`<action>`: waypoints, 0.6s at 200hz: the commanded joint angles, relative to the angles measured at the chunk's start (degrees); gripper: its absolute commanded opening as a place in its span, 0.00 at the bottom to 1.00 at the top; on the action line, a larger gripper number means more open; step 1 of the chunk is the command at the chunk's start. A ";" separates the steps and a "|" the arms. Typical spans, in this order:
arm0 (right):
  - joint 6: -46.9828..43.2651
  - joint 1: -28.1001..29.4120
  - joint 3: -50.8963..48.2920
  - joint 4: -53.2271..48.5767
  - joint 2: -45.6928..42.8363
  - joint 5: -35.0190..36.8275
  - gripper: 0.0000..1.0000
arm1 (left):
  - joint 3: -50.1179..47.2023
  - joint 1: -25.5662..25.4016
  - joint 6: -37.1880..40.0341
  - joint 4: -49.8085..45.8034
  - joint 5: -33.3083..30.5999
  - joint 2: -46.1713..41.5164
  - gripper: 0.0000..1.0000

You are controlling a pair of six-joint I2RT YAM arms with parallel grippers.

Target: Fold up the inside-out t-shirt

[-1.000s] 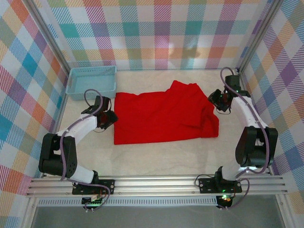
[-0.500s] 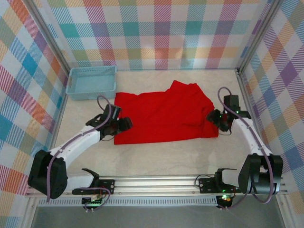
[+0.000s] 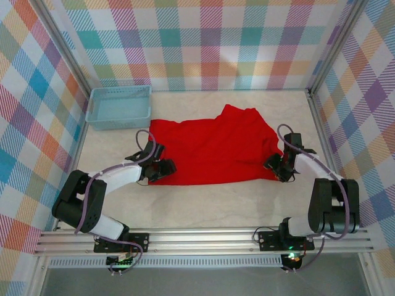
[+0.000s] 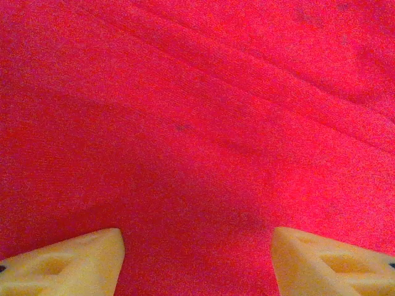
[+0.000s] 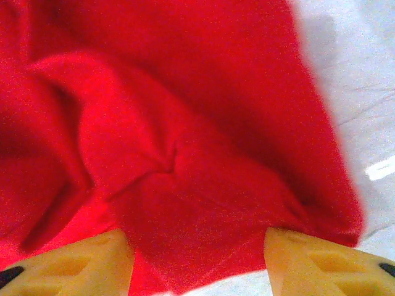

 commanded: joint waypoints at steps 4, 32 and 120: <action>3.05 -2.67 -0.22 1.66 2.07 4.09 0.59 | -3.83 3.74 -0.60 -0.60 -1.23 -0.46 0.66; 3.15 -4.38 0.52 2.48 4.67 6.16 0.61 | -4.61 5.45 0.92 -0.53 -0.54 -1.01 0.67; 2.72 -1.76 -4.03 -3.78 -9.67 2.21 0.59 | -2.79 6.04 2.63 -1.77 0.86 -3.39 0.70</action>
